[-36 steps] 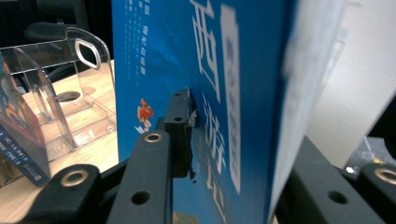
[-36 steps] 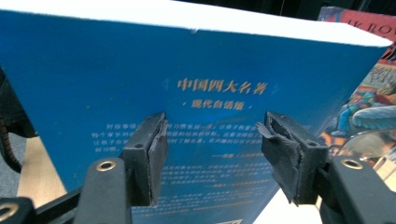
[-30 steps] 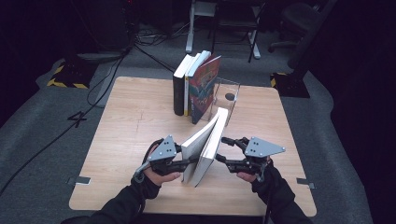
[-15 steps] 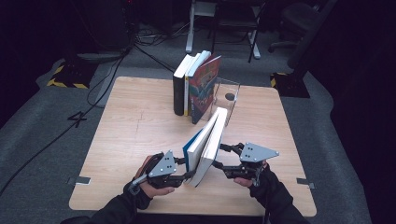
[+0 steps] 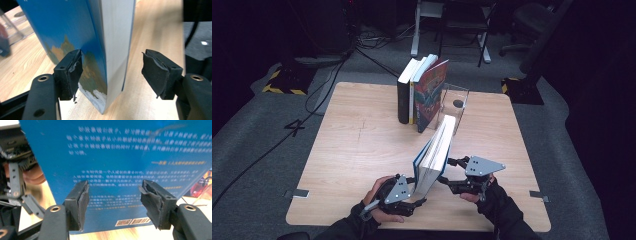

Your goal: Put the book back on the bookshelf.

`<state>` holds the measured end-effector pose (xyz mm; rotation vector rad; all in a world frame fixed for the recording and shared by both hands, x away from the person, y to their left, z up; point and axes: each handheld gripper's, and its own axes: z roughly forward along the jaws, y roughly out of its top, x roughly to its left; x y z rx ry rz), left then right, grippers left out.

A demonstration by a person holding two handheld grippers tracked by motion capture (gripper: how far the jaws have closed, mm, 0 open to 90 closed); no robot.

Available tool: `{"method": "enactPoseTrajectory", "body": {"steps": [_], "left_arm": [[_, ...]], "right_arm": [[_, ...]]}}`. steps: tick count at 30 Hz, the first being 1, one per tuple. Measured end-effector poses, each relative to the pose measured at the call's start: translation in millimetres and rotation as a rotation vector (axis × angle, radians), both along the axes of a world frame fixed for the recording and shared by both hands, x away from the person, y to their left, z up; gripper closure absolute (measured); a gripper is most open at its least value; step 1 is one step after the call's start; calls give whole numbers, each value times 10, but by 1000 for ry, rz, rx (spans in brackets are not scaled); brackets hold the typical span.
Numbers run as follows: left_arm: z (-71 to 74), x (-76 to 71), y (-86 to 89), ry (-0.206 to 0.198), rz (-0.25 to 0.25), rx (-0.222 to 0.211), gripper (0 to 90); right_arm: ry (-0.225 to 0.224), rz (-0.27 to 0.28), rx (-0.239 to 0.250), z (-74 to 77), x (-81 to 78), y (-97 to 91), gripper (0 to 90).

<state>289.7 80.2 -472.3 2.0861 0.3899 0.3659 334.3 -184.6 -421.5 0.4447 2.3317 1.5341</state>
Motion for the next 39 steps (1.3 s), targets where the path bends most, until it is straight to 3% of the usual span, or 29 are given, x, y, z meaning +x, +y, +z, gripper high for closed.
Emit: {"method": "enactPoseTrajectory", "body": {"steps": [3,10,15,24,31,35,39], "left_arm": [[-59,14,-30,7,35,-18,315],[-106,35,-127,-18,135,-75,314],[-115,57,-163,-37,181,-78,323],[-89,84,-109,-12,169,-73,391],[-63,152,30,31,161,-69,519],[-44,234,148,42,140,-52,574],[-12,304,245,59,87,-25,587]], "right_arm": [[11,-7,-8,-57,22,19,372],[3,-25,-6,-91,46,64,331],[-5,-48,-14,-117,79,103,302],[-15,-82,-30,-131,136,97,288],[-26,-147,-37,-141,222,-12,309],[-30,-165,-49,-154,243,-78,309],[-33,-176,-61,-169,253,-136,308]]}}
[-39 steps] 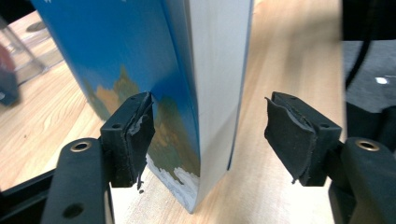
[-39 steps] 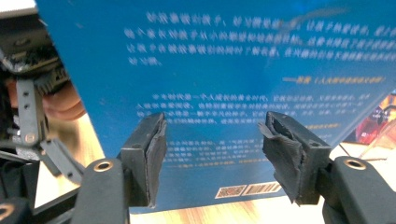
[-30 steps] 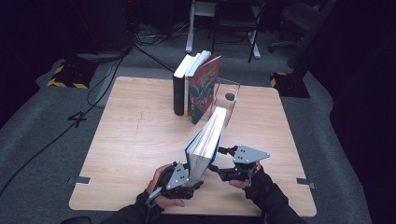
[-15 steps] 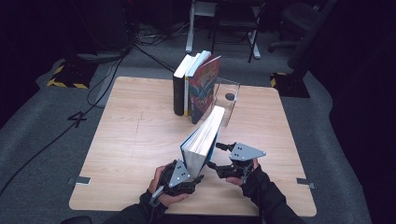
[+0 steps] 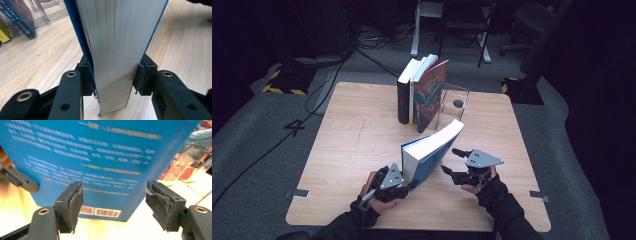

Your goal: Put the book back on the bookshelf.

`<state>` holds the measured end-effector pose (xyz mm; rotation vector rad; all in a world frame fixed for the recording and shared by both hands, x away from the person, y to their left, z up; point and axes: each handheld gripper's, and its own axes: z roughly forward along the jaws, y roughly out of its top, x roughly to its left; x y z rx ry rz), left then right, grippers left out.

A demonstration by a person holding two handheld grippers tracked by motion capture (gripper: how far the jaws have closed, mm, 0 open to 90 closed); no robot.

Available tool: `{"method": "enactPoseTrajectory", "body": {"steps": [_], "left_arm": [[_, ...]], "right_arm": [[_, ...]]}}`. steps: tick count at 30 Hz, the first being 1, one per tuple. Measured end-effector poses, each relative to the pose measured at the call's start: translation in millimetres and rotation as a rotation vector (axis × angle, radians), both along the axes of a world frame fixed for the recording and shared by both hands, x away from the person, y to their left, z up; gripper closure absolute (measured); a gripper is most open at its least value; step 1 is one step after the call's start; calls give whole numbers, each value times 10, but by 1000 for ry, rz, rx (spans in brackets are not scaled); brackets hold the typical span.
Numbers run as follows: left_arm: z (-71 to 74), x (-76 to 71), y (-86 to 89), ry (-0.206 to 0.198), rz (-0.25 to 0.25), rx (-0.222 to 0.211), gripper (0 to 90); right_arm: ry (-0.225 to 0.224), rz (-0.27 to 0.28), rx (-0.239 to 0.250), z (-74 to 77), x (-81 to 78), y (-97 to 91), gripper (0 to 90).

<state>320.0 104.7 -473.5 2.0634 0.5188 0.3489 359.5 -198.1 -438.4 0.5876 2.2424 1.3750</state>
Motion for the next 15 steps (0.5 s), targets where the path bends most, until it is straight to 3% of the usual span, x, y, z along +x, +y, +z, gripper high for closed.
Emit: {"method": "enactPoseTrajectory", "body": {"steps": [7,15], "left_arm": [[38,77,237,36,-118,24,593],[39,85,533,97,-217,7,591]], "right_arm": [[27,2,-9,-49,27,-57,303],[60,76,-25,-115,29,55,282]]}}
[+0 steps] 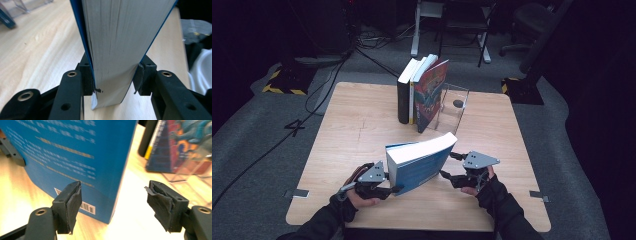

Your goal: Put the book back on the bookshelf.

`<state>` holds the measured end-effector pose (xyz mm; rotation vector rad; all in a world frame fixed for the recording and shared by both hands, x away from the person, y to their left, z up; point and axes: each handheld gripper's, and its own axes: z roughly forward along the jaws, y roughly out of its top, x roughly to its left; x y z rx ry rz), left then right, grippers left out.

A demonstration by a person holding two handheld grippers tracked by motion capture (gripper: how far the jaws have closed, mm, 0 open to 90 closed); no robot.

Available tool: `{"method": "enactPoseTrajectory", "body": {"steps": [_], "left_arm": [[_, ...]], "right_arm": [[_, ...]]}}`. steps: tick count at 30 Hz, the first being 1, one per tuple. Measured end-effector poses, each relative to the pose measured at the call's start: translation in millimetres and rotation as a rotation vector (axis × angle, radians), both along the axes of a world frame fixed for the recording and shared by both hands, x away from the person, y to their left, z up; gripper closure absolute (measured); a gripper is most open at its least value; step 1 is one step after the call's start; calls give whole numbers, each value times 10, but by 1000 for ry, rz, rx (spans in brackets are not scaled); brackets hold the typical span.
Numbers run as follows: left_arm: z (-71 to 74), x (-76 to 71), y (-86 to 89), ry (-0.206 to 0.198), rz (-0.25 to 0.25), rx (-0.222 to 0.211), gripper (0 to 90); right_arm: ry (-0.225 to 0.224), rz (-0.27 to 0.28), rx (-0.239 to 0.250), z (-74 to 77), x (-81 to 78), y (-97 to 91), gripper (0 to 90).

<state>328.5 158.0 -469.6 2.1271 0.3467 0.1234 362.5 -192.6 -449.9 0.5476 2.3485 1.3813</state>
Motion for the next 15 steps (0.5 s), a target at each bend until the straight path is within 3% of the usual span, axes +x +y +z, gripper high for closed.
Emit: {"method": "enactPoseTrajectory", "body": {"steps": [7,11,15], "left_arm": [[-21,8,173,42,-38,0,578],[-30,1,179,25,-21,3,574],[-26,-13,201,-13,33,31,555]], "right_arm": [[49,133,-18,-69,23,224,246],[68,199,-17,-83,38,364,295],[68,202,-20,-82,38,363,348]]}}
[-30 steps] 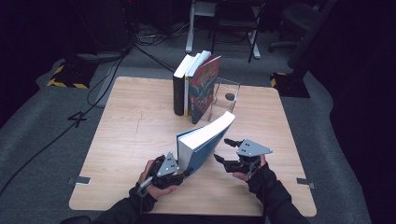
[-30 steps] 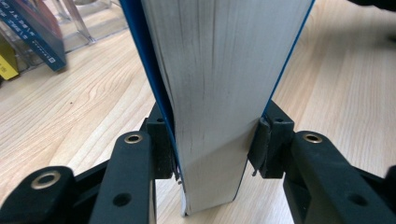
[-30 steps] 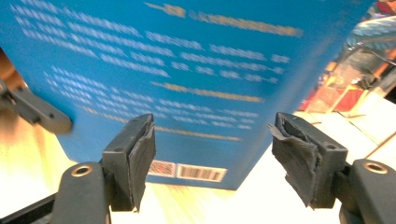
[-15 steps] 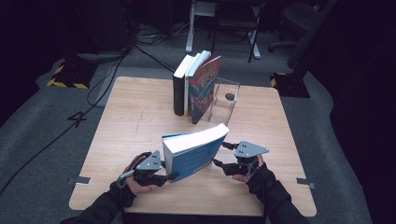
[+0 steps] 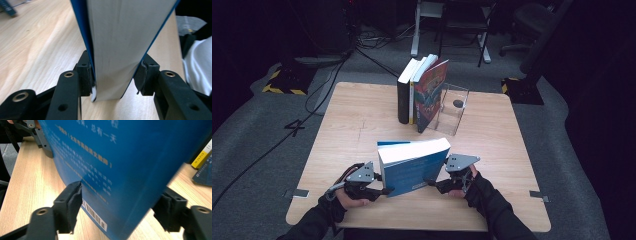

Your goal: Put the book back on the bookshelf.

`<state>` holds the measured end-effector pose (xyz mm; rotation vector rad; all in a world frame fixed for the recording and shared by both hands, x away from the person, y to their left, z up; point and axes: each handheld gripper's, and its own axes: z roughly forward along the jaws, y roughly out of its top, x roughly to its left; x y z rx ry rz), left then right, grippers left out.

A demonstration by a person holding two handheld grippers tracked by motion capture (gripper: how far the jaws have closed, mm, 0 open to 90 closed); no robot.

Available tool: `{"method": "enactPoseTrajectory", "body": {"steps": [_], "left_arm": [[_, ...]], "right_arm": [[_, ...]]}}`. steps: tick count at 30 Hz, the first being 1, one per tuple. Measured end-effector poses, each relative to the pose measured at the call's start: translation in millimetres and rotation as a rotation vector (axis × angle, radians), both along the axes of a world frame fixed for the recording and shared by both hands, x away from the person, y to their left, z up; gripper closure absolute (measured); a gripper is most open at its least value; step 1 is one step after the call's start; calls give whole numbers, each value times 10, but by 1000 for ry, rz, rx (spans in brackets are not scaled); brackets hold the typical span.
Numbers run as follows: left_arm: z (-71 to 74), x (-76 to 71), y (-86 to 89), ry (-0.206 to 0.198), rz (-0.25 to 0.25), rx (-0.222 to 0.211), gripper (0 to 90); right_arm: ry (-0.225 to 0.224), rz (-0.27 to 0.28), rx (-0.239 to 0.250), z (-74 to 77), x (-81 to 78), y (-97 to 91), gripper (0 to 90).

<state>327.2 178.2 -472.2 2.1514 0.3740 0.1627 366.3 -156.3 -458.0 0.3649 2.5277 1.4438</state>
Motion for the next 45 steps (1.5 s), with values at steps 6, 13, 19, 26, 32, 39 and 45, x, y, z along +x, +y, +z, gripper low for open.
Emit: {"method": "enactPoseTrajectory", "body": {"steps": [6,13,19,26,32,39,45], "left_arm": [[-5,7,-17,-71,102,85,466],[-16,50,-37,-86,177,82,440],[-28,132,-88,-88,204,67,419],[-37,238,-223,-101,215,53,431],[-51,326,-371,-93,192,34,414],[-76,391,-634,-105,182,23,336],[-84,417,-675,-101,181,18,329]], "right_arm": [[-21,52,-26,34,-79,-99,493],[-79,82,39,275,-229,-56,513],[-117,33,98,587,-301,75,534],[-139,-14,80,705,-364,75,552],[-154,-40,34,752,-395,2,565],[-138,-79,25,797,-407,-195,567],[-114,-88,17,855,-384,-238,533]]}}
